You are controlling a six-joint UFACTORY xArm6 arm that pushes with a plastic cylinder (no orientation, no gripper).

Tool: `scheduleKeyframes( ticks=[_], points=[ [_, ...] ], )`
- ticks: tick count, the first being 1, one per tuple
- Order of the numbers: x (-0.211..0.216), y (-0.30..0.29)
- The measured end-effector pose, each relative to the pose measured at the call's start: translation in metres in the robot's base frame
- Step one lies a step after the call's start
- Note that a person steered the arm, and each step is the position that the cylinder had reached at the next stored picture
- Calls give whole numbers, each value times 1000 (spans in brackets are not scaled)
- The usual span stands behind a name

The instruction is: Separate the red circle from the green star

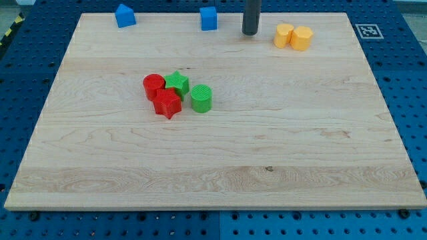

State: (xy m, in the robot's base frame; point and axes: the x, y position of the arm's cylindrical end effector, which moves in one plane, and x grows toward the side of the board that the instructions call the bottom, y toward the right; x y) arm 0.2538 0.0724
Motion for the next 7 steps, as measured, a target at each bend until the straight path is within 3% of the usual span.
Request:
scheduleKeyframes(
  ticks=[1,4,5,7],
  points=[
    [24,-33],
    [114,-280],
    [175,-273],
    [179,-260]
  ],
)
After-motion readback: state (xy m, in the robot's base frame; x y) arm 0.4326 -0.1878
